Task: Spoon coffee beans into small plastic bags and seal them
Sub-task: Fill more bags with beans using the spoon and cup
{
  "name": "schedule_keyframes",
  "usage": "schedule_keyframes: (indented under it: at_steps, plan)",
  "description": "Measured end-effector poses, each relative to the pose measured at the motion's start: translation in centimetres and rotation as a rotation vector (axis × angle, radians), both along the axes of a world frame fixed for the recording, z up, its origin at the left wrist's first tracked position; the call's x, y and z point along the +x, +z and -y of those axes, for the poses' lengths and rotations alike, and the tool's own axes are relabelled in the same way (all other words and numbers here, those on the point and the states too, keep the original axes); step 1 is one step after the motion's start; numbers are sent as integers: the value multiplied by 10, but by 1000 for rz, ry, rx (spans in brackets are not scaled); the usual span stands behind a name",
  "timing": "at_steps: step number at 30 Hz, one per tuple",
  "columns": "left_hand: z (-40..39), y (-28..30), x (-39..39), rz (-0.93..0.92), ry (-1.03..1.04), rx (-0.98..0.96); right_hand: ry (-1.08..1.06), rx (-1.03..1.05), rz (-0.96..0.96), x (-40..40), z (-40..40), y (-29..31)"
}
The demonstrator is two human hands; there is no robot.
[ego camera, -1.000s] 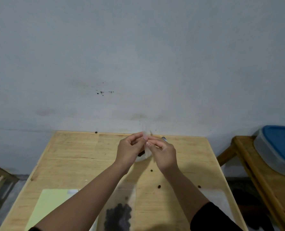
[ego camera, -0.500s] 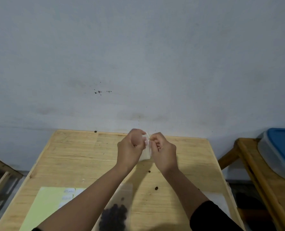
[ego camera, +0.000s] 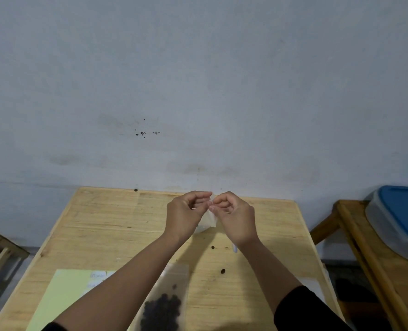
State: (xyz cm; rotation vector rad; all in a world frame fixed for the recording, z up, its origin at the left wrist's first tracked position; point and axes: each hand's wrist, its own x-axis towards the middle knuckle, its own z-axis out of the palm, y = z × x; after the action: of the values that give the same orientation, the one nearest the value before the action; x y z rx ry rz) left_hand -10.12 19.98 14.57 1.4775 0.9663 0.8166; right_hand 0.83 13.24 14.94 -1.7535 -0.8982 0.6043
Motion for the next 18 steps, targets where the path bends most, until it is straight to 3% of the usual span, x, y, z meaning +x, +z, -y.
schedule_keyframes:
  at_steps: [11, 18]
  plan:
    - [-3, -9, -16, -162, 85, 154, -177, -40, 177, -4, -6, -8]
    - [-8, -9, -32, 14, -21, 105, 55, -113, 303, -17, -14, -5]
